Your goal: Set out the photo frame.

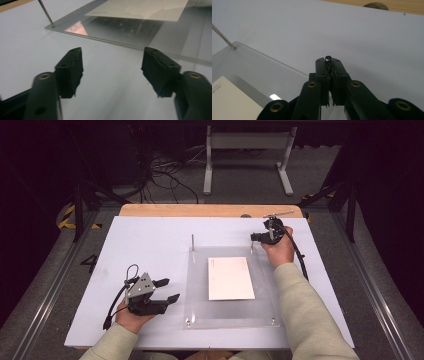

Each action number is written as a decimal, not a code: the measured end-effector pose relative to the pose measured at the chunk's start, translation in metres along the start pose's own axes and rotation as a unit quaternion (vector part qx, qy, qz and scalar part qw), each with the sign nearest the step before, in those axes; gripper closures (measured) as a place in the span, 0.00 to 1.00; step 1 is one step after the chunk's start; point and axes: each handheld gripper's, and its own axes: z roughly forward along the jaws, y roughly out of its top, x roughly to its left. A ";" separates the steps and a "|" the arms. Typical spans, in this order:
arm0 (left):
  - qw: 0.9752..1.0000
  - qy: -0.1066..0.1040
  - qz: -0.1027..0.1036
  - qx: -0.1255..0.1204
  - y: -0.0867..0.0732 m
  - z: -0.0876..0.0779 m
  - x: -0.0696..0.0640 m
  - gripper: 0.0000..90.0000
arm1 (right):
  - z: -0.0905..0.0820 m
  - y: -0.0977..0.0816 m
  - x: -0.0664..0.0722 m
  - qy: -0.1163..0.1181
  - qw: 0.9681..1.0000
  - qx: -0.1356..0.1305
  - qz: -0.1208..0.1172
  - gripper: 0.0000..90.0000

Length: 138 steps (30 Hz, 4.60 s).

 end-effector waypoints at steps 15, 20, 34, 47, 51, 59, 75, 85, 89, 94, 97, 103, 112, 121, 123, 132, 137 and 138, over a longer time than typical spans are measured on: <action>0.986 -0.011 0.145 -0.075 0.016 0.025 -0.035 0.21 | 0.004 0.007 -0.003 0.001 0.999 0.014 0.030 0.95; 0.978 -0.025 0.181 -0.098 0.024 0.030 -0.047 0.33 | 0.004 0.006 -0.004 0.004 0.999 0.012 0.032 0.95; 0.975 0.015 0.201 -0.091 0.025 0.025 -0.050 0.66 | 0.002 0.003 -0.004 0.009 0.999 0.002 0.036 0.94; 0.980 0.022 0.183 -0.081 0.028 0.022 -0.047 0.65 | -0.044 -0.009 0.005 0.027 0.998 -0.051 -0.023 0.73; 0.981 0.022 0.175 -0.080 0.029 0.022 -0.047 0.64 | -0.066 -0.017 0.018 0.039 0.994 -0.069 -0.069 0.69; 0.983 0.014 0.165 -0.076 0.034 0.020 -0.044 0.63 | -0.106 -0.041 0.035 0.060 0.988 -0.087 -0.113 0.64; 0.984 0.013 0.160 -0.070 0.037 0.018 -0.042 0.62 | -0.164 -0.087 0.062 0.112 0.976 -0.123 -0.138 0.55; 0.985 0.014 0.158 -0.070 0.038 0.017 -0.042 0.62 | -0.177 -0.117 0.075 0.130 0.974 -0.113 -0.146 0.44; 0.985 0.013 0.158 -0.067 0.039 0.016 -0.042 0.62 | -0.181 -0.124 0.073 0.137 0.973 -0.118 -0.142 0.44; 0.985 0.013 0.157 -0.069 0.039 0.016 -0.042 0.62 | -0.183 -0.131 0.071 0.137 0.973 -0.116 -0.148 0.42; 0.985 0.012 0.156 -0.068 0.039 0.016 -0.042 0.62 | -0.185 -0.137 0.074 0.136 0.972 -0.111 -0.158 0.38; 0.986 0.013 0.153 -0.068 0.038 0.015 -0.040 0.61 | -0.181 -0.144 0.079 0.127 0.970 -0.099 -0.181 0.32; 0.986 0.010 0.151 -0.069 0.039 0.014 -0.041 0.61 | -0.174 -0.153 0.080 0.114 0.971 -0.081 -0.196 0.27; 0.986 0.005 0.151 -0.071 0.040 0.014 -0.042 0.61 | -0.162 -0.154 0.097 0.157 0.947 -0.117 -0.255 0.21; 0.986 0.005 0.153 -0.071 0.040 0.014 -0.042 0.61 | -0.160 -0.153 0.103 0.164 0.938 -0.129 -0.276 0.18; 0.986 0.000 0.152 -0.074 0.041 0.015 -0.044 0.61 | -0.142 -0.149 0.103 0.163 0.920 -0.166 -0.317 0.32; 0.986 -0.002 0.148 -0.077 0.042 0.014 -0.044 0.62 | -0.138 -0.150 0.100 0.151 0.917 -0.196 -0.314 0.46; 0.986 -0.001 0.148 -0.078 0.042 0.014 -0.044 0.62 | -0.139 -0.150 0.101 0.151 0.917 -0.200 -0.312 0.49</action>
